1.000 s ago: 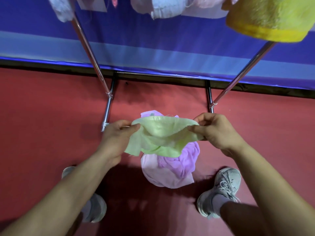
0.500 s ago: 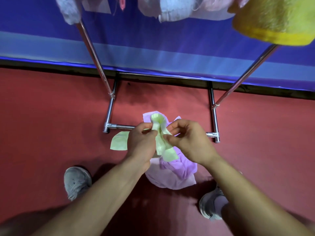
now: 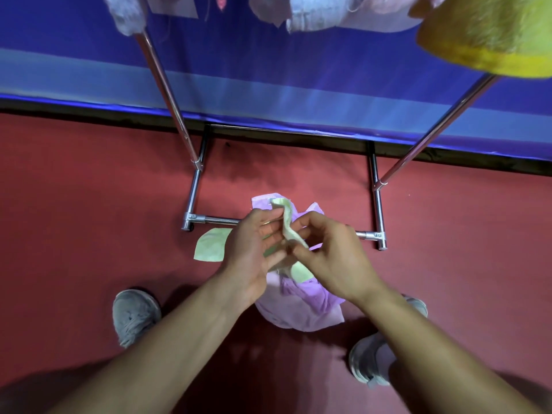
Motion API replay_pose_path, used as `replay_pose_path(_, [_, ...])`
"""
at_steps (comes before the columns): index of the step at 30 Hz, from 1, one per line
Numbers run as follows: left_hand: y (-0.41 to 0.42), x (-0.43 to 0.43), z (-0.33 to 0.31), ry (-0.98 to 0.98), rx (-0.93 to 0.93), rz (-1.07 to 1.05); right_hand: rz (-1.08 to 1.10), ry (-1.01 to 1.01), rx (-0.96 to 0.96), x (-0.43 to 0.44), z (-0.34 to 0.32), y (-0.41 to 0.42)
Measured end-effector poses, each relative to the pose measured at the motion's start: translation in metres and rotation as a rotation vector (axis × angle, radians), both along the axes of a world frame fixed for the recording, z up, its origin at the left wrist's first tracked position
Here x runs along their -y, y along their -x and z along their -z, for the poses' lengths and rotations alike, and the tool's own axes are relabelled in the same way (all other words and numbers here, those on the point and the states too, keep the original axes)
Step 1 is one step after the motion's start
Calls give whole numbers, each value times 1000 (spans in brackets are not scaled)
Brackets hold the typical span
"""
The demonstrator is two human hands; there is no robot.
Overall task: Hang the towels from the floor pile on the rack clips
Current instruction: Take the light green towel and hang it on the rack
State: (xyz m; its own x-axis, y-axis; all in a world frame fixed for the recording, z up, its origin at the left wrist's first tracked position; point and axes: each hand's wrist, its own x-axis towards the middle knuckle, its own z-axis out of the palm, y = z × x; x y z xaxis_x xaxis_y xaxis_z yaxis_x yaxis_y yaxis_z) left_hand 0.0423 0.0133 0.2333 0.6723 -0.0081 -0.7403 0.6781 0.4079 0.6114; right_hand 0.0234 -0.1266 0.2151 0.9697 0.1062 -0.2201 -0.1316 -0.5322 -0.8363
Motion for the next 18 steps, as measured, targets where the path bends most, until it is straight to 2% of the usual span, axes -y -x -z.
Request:
replay_pose_path(3, [2,-2,4,-134,76,85,-4,-32,34,5,-1,-1])
replay_pose_path(6, [2,-11,18,-509,259,225,-8,-66,91,7,-4,-3])
replay_pose_path(8, [0,-19,23,-772,424,388,-16,-81,133,9,-7,-3])
replay_pose_path(10, [-1,-25,22,-938,588,580,-37,-87,208,11,-12,-3])
replay_pose_path(14, [-4,-36,13,-947,653,840,-65,-85,333,10,-21,0])
replay_pose_path(16, [-6,-39,12,-959,623,851,-30,-102,341,13,-20,-2])
replay_pose_path(18, [-9,-43,12,-968,600,765,25,-121,327,19,-20,-5])
